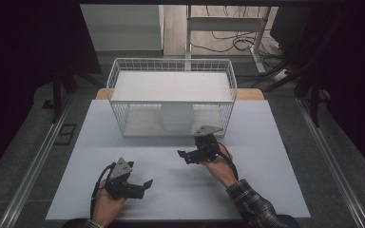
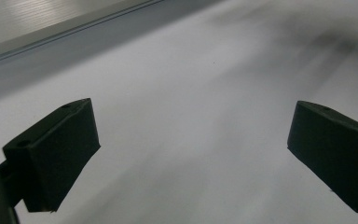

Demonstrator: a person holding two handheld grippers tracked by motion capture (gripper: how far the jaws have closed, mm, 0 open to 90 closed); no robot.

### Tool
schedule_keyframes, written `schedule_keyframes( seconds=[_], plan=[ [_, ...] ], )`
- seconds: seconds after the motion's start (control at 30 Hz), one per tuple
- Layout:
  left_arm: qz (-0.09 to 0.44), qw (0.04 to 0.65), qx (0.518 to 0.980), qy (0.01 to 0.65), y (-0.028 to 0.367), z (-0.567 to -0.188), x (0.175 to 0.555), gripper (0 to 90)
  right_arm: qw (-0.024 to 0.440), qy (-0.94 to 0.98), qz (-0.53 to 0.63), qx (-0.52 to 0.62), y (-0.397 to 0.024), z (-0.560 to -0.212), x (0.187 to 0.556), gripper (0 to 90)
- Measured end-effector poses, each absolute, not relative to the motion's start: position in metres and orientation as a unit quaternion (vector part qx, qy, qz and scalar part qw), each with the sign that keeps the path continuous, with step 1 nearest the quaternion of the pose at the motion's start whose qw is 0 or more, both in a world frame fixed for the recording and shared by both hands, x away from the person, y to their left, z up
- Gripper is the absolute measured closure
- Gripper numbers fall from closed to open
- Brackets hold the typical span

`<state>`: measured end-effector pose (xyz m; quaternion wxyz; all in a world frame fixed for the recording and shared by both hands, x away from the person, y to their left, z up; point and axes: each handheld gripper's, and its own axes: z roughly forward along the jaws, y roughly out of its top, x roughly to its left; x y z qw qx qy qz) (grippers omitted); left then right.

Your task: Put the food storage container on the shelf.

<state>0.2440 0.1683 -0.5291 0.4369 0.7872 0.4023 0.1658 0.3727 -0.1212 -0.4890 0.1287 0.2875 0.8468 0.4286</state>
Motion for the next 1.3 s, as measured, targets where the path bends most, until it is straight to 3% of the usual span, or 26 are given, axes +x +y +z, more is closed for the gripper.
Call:
schedule_keyframes(
  seconds=[0.43,1.3],
  plan=[
    [0.165,0.438,0.787,0.402,0.168,-0.529,0.244,1.4,0.11,0.843,0.433,0.298,-0.157,-0.484,0.351,1.9],
    [0.174,0.441,0.775,0.417,0.188,-0.525,0.244,1.4,0.156,0.821,0.437,0.334,-0.235,-0.476,0.314,0.0]
  ],
)
